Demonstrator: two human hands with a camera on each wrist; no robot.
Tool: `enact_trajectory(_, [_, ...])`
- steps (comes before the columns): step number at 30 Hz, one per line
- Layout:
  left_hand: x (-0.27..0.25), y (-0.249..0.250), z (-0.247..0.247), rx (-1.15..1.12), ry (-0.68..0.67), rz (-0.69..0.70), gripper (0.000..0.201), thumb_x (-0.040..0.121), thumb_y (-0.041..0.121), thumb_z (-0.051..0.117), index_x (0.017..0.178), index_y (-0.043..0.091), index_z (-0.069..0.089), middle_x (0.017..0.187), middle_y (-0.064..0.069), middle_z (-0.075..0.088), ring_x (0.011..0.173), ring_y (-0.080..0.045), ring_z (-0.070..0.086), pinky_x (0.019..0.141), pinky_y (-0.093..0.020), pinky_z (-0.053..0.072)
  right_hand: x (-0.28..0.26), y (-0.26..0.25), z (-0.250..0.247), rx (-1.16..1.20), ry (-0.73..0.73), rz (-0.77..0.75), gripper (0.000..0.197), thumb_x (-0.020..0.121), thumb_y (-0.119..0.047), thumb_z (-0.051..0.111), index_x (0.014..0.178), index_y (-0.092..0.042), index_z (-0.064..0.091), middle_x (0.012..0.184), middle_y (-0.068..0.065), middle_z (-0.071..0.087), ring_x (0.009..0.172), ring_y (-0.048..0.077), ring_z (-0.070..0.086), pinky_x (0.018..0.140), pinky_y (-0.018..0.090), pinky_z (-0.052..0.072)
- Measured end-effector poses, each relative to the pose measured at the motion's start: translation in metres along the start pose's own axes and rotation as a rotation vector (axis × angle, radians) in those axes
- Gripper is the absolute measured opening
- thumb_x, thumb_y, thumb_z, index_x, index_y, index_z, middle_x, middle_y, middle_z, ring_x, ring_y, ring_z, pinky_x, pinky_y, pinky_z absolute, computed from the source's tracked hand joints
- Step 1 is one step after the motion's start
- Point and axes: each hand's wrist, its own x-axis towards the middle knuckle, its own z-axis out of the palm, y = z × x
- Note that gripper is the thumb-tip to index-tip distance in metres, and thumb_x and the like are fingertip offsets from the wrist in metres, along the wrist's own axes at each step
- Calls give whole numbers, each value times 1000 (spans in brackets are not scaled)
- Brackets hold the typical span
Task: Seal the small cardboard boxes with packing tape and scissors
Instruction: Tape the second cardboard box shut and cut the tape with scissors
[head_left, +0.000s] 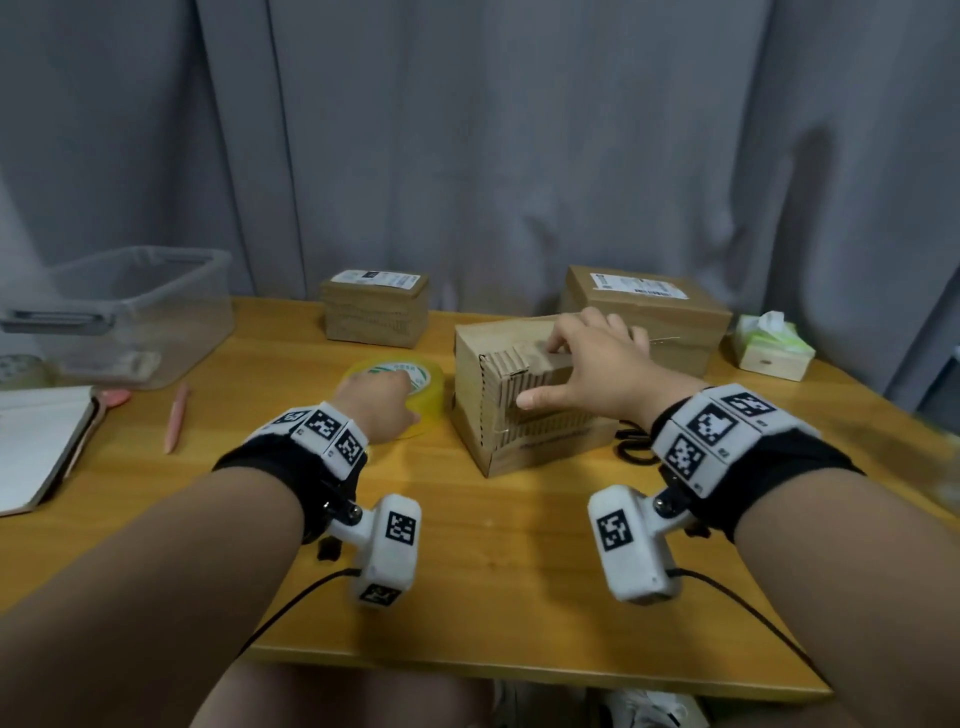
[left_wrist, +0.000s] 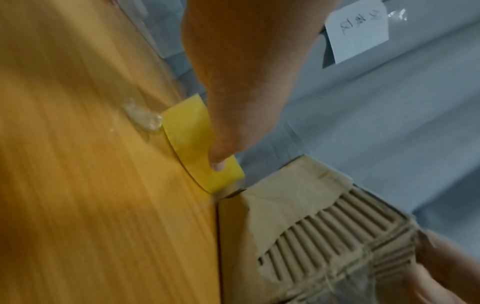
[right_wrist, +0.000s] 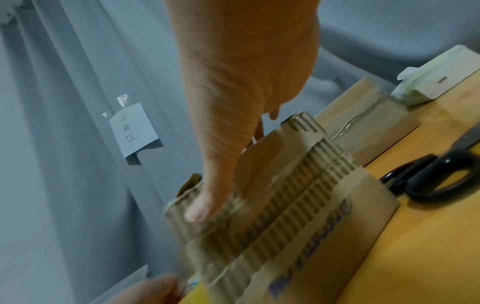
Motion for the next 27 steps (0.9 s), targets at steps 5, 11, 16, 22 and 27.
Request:
enact_trajectory(5, [-4,5,-8,-14,-12,-43,20,87,37,47,93,18,50,87,2,57,92,-21,52,94,-40,26,14,24,-17,41,-185,-47,101,58,-73,67,143,-35,28,153,-4,28,145,21,14,116,53,-7])
enact_trajectory(11, [-7,16,-21,-118,-6,-9,38,87,44,55,117,21,52,115,-2,51,110,-23,50,97,-42,33,41,17,-7,-181,-386,-143,129,53,-76,71,151,-39,-6,161,-5,-7,147,22,-12,107,60,-21])
enact_trajectory(16, [-14,36,-26,-856,-61,142,55,92,32,59,140,16,37,119,-3,55,100,-16,55,86,-27,44,34,14,-8,-71,-377,-120,122,54,-68,78,149,-39,7,160,-8,7,147,20,3,111,66,-6])
enact_trajectory(22, [-14,54,-12,-841,-31,203,50,90,42,58,132,22,41,109,-3,67,99,-17,64,93,-38,49,17,38,-17,19,-376,-112,121,49,-72,77,148,-36,18,151,-8,26,141,19,21,114,54,22])
enact_trajectory(27, [-1,61,-7,-362,44,93,69,85,62,51,139,20,38,134,-7,51,123,-25,47,103,-46,40,5,51,-12,-27,-294,-9,135,34,-97,51,149,-36,17,153,-8,28,142,21,22,112,58,24])
